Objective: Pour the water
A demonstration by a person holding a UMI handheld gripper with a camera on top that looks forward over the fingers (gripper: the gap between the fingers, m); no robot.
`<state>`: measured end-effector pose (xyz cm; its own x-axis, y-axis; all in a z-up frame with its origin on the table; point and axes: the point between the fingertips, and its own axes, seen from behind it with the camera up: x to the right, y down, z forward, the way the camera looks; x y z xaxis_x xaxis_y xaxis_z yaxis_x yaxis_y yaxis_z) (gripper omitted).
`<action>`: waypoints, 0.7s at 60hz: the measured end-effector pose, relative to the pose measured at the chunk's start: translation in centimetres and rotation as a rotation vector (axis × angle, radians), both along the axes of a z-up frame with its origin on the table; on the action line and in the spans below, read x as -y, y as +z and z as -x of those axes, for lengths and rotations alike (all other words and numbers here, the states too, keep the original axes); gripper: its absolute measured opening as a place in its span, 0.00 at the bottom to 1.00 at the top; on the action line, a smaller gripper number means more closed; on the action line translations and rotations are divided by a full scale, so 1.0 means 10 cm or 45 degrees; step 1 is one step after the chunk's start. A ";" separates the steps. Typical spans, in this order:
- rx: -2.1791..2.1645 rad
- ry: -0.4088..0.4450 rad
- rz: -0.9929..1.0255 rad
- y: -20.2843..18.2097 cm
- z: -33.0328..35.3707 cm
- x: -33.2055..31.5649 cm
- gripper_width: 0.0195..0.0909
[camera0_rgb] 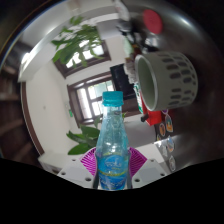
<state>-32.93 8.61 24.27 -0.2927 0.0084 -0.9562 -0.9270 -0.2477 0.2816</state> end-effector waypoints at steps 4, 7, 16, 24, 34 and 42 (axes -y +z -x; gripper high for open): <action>-0.161 -0.014 0.032 0.00 0.02 0.02 0.26; -0.269 -0.040 0.051 -0.03 0.02 0.08 0.25; -0.406 -0.085 0.108 -0.16 0.13 0.30 0.26; -0.316 -0.047 0.108 -0.15 0.42 0.55 0.26; 0.103 0.035 0.049 0.03 0.90 1.09 0.26; 0.765 0.059 -0.056 0.22 0.89 1.56 0.26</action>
<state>-41.80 -7.00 26.50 0.2977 0.0517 -0.9533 -0.9086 -0.2911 -0.2995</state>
